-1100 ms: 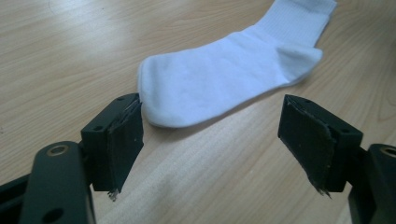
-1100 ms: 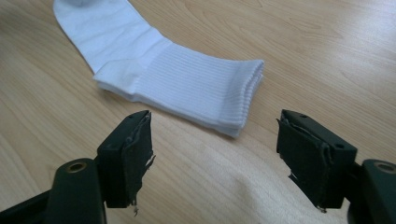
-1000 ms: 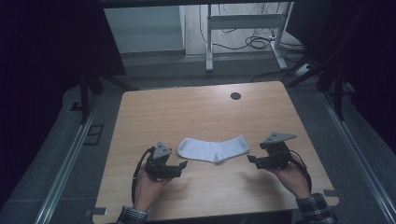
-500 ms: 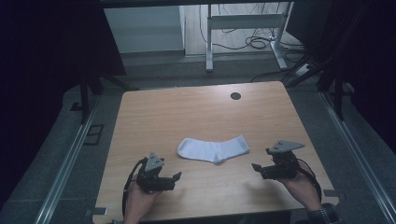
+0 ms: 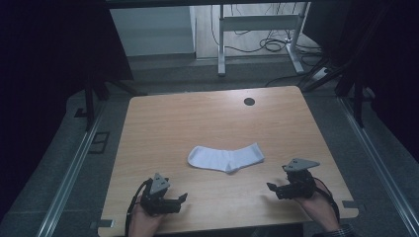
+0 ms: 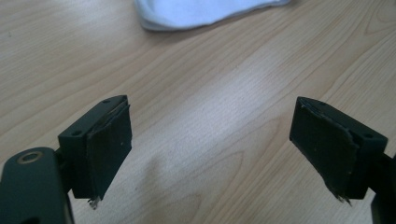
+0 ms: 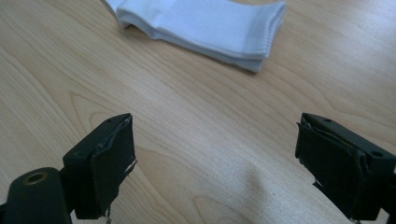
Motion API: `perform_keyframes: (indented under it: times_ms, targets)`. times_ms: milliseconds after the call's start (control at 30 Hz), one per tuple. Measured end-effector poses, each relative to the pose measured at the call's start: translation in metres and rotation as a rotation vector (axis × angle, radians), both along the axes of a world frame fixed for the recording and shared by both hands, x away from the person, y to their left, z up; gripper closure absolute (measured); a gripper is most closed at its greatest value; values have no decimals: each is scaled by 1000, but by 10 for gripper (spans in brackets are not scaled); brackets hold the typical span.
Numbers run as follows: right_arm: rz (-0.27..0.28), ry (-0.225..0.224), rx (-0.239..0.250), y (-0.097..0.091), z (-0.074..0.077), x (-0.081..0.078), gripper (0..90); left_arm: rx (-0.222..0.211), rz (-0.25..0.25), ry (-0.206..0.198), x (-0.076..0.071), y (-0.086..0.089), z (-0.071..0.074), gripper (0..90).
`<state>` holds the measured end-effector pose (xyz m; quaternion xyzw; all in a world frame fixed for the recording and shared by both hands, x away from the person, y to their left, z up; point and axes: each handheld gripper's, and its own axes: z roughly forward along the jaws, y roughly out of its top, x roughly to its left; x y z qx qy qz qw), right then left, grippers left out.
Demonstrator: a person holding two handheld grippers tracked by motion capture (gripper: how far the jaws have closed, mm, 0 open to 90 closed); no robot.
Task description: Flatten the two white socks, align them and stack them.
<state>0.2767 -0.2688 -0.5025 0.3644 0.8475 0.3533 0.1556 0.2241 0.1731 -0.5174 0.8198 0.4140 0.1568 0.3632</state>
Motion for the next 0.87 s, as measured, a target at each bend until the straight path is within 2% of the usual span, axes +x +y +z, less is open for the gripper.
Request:
perform_keyframes:
  times_ms: [233, 267, 467, 500, 533, 567, 700, 867]
  targets:
    - [3, 0, -14, 0, -10, -1, 107, 23, -8, 18, -1, -3, -8, 120]
    - [6, 1, -30, 0, -14, -2, 106, 26, -10, 20, -1, -3, -9, 119]
    - [17, 14, -48, 0, -25, -1, 105, 38, -24, 38, 0, -6, -17, 114]
    - [18, 18, -50, 0, -27, -1, 105, 63, -29, 40, 0, -7, -20, 114]
    - [18, 18, -50, 0, -27, -1, 105, 63, -29, 40, 0, -7, -20, 114]
    - [24, 40, -53, 2, -33, 0, 80, 81, -35, 42, 1, -9, -22, 114]
    - [25, 48, -32, 1, -35, 0, 72, 52, -41, 51, 2, -8, -25, 112]
    - [24, 33, -15, 0, -37, 0, 69, 44, -38, 42, 1, -8, -27, 112]
